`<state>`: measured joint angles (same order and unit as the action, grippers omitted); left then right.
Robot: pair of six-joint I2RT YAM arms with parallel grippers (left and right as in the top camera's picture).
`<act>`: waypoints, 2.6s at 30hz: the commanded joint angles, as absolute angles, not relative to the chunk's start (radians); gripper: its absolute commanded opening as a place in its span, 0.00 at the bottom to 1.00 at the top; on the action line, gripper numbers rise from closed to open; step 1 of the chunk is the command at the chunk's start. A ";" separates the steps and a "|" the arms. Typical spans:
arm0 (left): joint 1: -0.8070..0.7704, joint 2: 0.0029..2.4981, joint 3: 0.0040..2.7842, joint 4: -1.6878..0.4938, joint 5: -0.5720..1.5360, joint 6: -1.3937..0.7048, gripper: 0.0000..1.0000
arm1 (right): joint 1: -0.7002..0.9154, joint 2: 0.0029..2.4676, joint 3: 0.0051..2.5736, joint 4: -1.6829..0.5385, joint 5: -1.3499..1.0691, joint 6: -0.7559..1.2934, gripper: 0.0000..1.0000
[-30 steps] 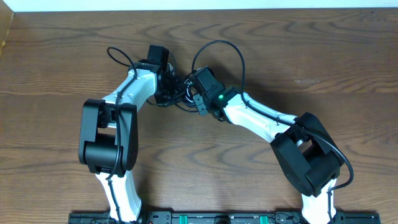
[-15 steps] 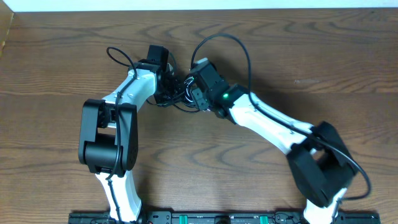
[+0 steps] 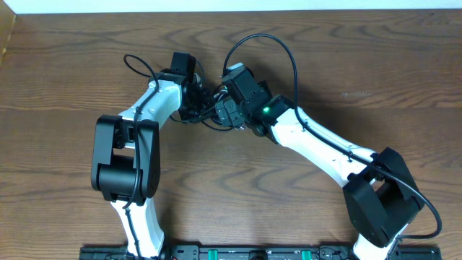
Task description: Untangle cables
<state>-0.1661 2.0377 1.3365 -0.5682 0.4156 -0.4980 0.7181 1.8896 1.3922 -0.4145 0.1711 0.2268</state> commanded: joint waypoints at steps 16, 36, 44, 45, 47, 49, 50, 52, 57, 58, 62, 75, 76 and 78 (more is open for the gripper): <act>-0.194 2.056 1.330 -0.551 0.376 -0.512 0.29 | 0.701 1.965 1.392 -0.439 0.121 0.231 0.31; -0.199 2.056 1.330 -0.553 0.363 -0.537 0.28 | 0.695 2.068 1.392 -0.382 0.128 0.231 0.01; -0.199 2.056 1.330 -0.555 0.397 -0.537 0.29 | 0.698 2.042 1.393 -0.355 0.078 0.231 0.01; -0.199 2.056 1.330 -0.556 0.404 -0.537 0.31 | 0.701 2.042 1.393 -0.356 0.067 0.231 0.01; -0.199 2.056 1.330 -0.560 0.411 -0.537 0.33 | 0.712 2.042 1.393 -0.359 0.061 0.231 0.01; -0.199 2.056 1.330 -0.565 0.411 -0.537 0.34 | 0.719 2.042 1.393 -0.355 0.061 0.231 0.01; -0.199 2.056 1.330 -0.567 0.411 -0.537 0.34 | 0.719 2.041 1.393 -0.353 0.059 0.231 0.01; -0.199 2.056 1.330 -0.571 0.411 -0.537 0.35 | 0.719 2.035 1.393 -0.343 0.042 0.249 0.01; -0.199 2.056 1.330 -0.574 0.411 -0.537 0.35 | 0.688 2.005 1.393 -0.292 -0.110 0.295 0.01; -0.199 2.056 1.330 -0.574 0.410 -0.537 0.35 | 0.683 2.002 1.393 -0.284 -0.137 0.303 0.01; -0.199 2.056 1.330 -0.574 0.410 -0.537 0.33 | 0.641 1.987 1.393 -0.261 -0.284 0.371 0.01; -0.197 2.056 1.330 -0.573 0.407 -0.537 0.08 | 0.516 1.986 1.393 -0.306 -0.521 0.343 0.01; -0.197 2.056 1.330 -0.573 0.407 -0.537 0.08 | 0.516 1.986 1.393 -0.319 -0.508 0.332 0.03; -0.197 2.056 1.330 -0.572 0.407 -0.537 0.08 | 0.521 1.986 1.393 -0.346 -0.457 0.311 0.18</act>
<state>-0.1982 2.0396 1.3357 -0.5705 0.4019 -0.5354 0.5159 2.0186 1.3918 -0.3279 -0.4820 0.3527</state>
